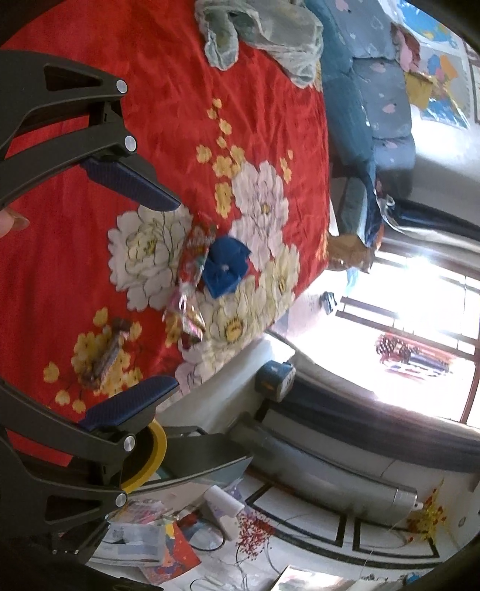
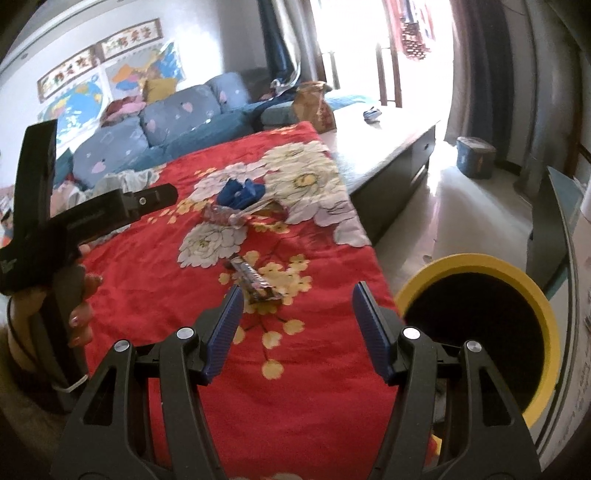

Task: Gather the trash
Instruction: 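Move both tools back toward the candy bar and red wrapper on the bedspread, then grasp the red wrapper with the left tool while the right tool grasps the candy bar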

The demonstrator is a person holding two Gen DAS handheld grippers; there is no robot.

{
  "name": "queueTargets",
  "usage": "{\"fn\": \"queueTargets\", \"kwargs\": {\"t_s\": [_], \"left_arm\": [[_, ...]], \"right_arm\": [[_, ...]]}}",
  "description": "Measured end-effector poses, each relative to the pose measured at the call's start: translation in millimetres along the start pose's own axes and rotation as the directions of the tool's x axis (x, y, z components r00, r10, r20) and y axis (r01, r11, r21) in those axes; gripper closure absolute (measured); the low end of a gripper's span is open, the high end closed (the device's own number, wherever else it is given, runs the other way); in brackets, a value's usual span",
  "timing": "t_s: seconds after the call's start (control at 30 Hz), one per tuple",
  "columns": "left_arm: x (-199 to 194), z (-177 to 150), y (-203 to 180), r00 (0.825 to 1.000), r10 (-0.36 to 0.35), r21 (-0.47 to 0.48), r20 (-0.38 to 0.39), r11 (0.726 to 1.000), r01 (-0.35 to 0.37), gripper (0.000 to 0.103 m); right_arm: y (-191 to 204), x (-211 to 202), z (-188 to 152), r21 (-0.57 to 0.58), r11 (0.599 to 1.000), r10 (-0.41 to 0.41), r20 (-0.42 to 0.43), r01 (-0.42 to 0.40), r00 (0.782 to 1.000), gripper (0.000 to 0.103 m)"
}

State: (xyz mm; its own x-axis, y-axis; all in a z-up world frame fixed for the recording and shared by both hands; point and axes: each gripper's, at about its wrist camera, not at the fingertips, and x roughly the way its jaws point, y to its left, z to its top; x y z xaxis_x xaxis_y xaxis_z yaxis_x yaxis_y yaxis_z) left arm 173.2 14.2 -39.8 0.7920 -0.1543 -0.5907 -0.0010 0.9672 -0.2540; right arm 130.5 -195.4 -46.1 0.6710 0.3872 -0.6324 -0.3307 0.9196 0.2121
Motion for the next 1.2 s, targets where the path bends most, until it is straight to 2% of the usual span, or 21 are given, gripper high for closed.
{"fn": "queueTargets", "kwargs": {"t_s": [0.23,0.7,0.8,1.07,1.13,1.2], "left_arm": [[14.9,-1.3,25.2,0.998,0.034,-0.057,-0.045,0.998,-0.037,0.015],[62.0,9.4,54.2,0.992,0.017,-0.164,-0.129,0.986,-0.038,0.021],[77.1,12.6,61.0,0.988,0.007,-0.202,-0.153,0.979,-0.039,0.024],[106.4,20.6,71.6,0.984,-0.002,-0.279,-0.181,0.959,-0.049,0.033],[113.7,20.8,74.7,0.982,-0.006,-0.299,-0.191,0.953,-0.052,0.036],[118.2,21.0,76.1,0.981,-0.001,-0.305,-0.196,0.951,-0.06,0.039]], "right_arm": [[18.0,32.7,2.9,-0.05,0.998,0.032,-0.055,-0.035,0.998,0.05],[34.0,90.2,0.4,-0.104,0.992,0.052,-0.177,-0.071,0.983,0.051],[35.6,93.8,-1.3,-0.108,0.991,0.053,-0.183,-0.074,0.982,0.056],[35.2,89.1,-6.9,-0.088,0.991,0.082,-0.18,-0.099,0.98,0.089],[36.2,86.7,-8.7,-0.091,0.99,0.088,-0.178,-0.105,0.98,0.095],[37.5,83.7,-11.3,-0.092,0.99,0.091,-0.177,-0.109,0.98,0.095]]}}
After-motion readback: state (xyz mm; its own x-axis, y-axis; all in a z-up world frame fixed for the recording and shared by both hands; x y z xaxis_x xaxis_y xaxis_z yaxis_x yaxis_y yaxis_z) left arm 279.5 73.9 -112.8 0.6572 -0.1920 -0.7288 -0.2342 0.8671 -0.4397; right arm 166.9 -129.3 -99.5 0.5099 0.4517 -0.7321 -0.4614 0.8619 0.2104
